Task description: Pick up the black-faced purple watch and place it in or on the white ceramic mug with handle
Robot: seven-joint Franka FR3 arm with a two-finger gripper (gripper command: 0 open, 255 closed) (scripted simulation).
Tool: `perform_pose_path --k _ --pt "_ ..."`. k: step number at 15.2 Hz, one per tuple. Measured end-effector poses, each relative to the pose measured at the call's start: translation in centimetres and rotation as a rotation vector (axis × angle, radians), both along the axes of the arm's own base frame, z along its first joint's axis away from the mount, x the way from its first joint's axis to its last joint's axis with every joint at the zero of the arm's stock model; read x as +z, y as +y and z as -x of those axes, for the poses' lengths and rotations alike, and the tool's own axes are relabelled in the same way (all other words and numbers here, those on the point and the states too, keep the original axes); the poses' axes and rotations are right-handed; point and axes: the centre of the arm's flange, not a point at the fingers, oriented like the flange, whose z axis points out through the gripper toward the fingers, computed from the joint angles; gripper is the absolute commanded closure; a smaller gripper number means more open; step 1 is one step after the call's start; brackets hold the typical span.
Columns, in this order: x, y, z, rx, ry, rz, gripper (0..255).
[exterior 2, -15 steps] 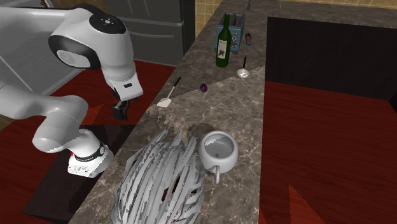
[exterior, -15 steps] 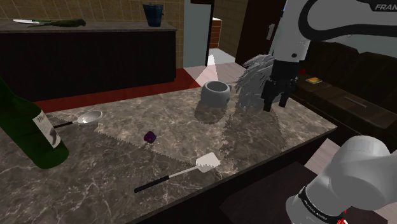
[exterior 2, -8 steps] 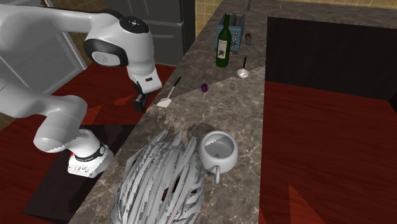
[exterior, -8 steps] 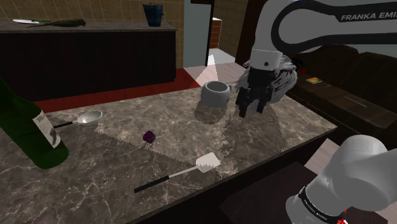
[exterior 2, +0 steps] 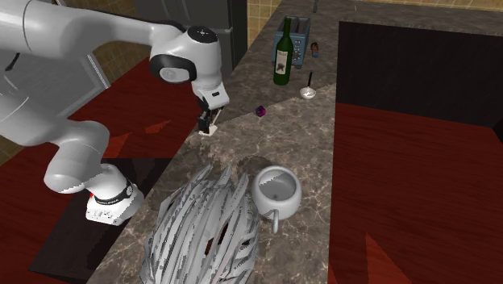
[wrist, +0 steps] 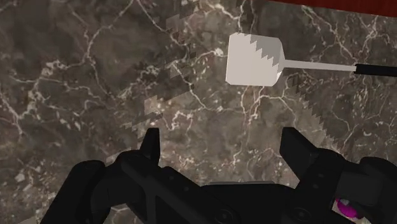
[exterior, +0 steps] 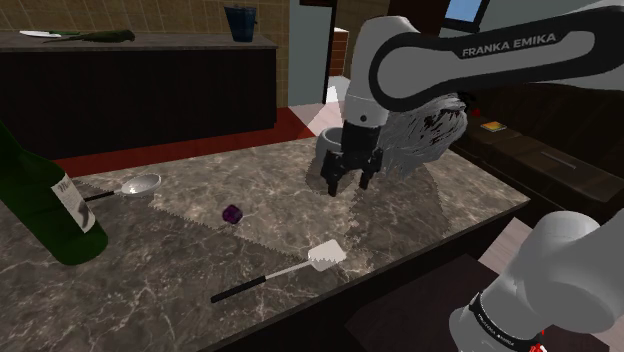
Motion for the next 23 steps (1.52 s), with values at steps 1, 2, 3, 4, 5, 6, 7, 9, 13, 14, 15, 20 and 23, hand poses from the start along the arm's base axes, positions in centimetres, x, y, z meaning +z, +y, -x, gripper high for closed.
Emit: perform_pose_path --k 1,2,3,4,5,6,7,9,13,14,15,20,23 --pt "-0.3 0.9 -0.8 -0.004 -0.006 -0.001 0" --pt "-0.6 2.0 -1.4 -0.008 -0.011 -0.001 0" --pt "-1.1 2.8 -2.1 -0.011 -0.017 -0.001 0" --pt "-1.5 3.6 -3.1 -0.015 -0.023 -0.002 0" --pt "-1.9 4.5 -3.6 -0.019 -0.028 -0.002 0" --pt "-2.3 5.3 -4.3 -0.023 -0.034 -0.002 0" --pt "-2.6 6.3 -5.1 -0.026 -0.039 -0.003 0" --pt "-3.4 8.2 -6.8 -0.033 -0.05 -0.004 0" --pt "-4.6 12.0 -9.9 -0.048 -0.072 -0.005 0" --pt "-5.2 12.9 -10.7 -0.052 -0.077 -0.006 0" --pt "-5.5 13.9 -11.5 -0.055 -0.083 -0.006 0" --pt "-7.0 18.0 -15.2 -0.074 -0.11 -0.009 0" --pt "-8.3 19.0 -16.1 -0.078 -0.115 -0.009 0"
